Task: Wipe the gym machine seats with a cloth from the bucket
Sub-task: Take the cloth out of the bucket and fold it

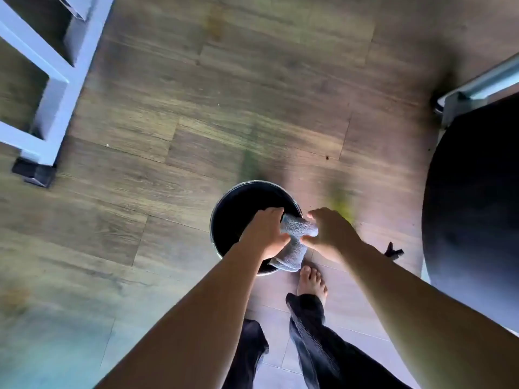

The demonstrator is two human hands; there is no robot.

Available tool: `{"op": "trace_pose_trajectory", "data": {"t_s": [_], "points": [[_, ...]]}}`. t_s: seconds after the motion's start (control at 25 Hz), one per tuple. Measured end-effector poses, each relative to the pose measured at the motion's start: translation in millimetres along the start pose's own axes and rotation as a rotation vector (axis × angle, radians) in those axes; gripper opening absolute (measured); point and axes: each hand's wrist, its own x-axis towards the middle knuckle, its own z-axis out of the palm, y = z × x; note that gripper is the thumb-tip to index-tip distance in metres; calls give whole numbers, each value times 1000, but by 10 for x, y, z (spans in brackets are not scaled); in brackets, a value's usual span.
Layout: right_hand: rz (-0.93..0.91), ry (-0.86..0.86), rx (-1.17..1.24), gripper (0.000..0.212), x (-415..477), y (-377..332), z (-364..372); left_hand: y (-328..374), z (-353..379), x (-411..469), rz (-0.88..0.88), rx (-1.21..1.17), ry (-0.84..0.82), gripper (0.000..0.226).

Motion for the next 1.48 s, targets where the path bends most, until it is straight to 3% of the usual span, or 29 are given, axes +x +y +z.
{"op": "trace_pose_trajectory", "data": {"t_s": [0.08, 0.2, 0.4, 0.52, 0.64, 0.76, 0.84, 1.0, 1.08, 1.2, 1.28, 1.48], "points": [[-10, -83, 14, 69, 125, 54, 61, 15, 75, 184, -32, -65, -64, 76], [-10, -88, 10, 50, 233, 81, 89, 27, 168, 349, -87, -159, -110, 69], [20, -58, 3, 34, 143, 91, -35, 75, 82, 258, -63, -75, -7, 31], [4, -64, 69, 27, -49, 11, -239, 168, -175, -46, -79, -186, 58, 27], [-13, -10, 193, 36, -417, -288, -650, 361, -654, -541, -94, -338, 124, 15], [-39, 111, 353, 35, -798, -754, -1214, 624, -1308, -1104, -125, -406, 299, 27], [-54, 192, 428, 33, -1123, -1174, -1655, 823, -1846, -1612, -139, -445, 455, 23], [-102, 379, 460, 18, -1903, -2122, -2389, 1132, -2603, -2641, -116, -560, 705, 29], [-124, 434, 548, 28, -2251, -2570, -2575, 1233, -2819, -3091, -55, -569, 775, 28], [-208, 415, 713, 45, -2718, -3173, -2651, 1306, -2997, -3758, 58, -522, 775, 30], [-269, 383, 664, 47, -2959, -3456, -2616, 1252, -3007, -4104, 104, -516, 752, 34], [-459, 456, 387, 21, -3205, -3718, -2606, 856, -2988, -4836, 99, -387, 775, 59]]}}
